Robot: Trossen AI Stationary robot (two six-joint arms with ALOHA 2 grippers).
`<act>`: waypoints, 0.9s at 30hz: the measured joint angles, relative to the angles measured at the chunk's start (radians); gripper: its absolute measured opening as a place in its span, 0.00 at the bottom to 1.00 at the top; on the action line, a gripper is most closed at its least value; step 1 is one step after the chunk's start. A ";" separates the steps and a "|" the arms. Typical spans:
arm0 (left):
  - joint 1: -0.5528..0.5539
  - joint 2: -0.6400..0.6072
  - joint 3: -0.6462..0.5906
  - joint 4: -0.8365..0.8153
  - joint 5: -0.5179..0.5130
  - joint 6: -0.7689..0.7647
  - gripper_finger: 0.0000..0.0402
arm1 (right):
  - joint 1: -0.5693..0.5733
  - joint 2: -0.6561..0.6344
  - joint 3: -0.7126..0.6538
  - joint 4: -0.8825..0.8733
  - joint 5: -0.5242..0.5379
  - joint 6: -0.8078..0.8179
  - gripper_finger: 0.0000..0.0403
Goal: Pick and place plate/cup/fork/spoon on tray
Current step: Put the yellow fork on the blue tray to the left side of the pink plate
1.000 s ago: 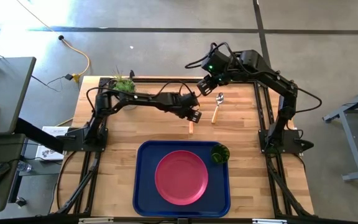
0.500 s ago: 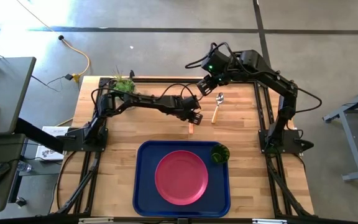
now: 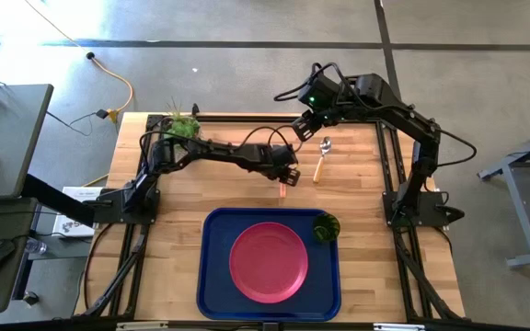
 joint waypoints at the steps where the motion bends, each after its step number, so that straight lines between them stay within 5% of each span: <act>1: -0.002 0.001 0.000 -0.001 -0.007 0.000 0.38 | 0.000 0.000 0.000 0.000 0.000 0.000 0.35; 7: -0.007 0.004 0.000 -0.040 -0.081 0.072 0.33 | 0.000 0.000 0.000 0.000 0.000 0.000 0.35; 27: -0.014 0.005 -0.003 -0.074 -0.080 0.207 0.10 | 0.000 0.000 0.000 0.000 -0.002 -0.007 0.35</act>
